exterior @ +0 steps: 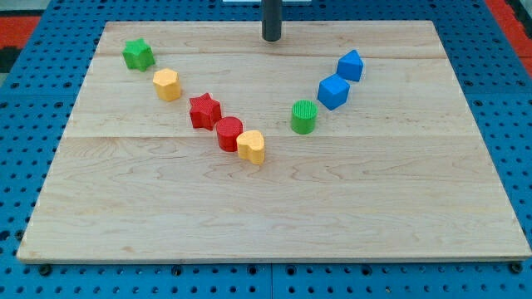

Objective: Point at green circle

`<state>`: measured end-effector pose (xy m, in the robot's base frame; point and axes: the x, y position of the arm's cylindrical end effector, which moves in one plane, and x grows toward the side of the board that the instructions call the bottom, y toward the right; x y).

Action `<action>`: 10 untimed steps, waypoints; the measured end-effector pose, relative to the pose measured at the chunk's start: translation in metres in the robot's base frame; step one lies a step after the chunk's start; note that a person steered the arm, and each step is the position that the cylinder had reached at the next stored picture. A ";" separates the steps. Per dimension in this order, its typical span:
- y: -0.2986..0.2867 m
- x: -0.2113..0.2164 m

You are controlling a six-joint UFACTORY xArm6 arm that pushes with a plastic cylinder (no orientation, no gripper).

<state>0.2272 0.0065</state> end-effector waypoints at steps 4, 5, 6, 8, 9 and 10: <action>0.124 0.007; 0.199 -0.007; 0.208 0.101; 0.140 0.183; 0.103 0.186; 0.084 0.194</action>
<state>0.4211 0.0902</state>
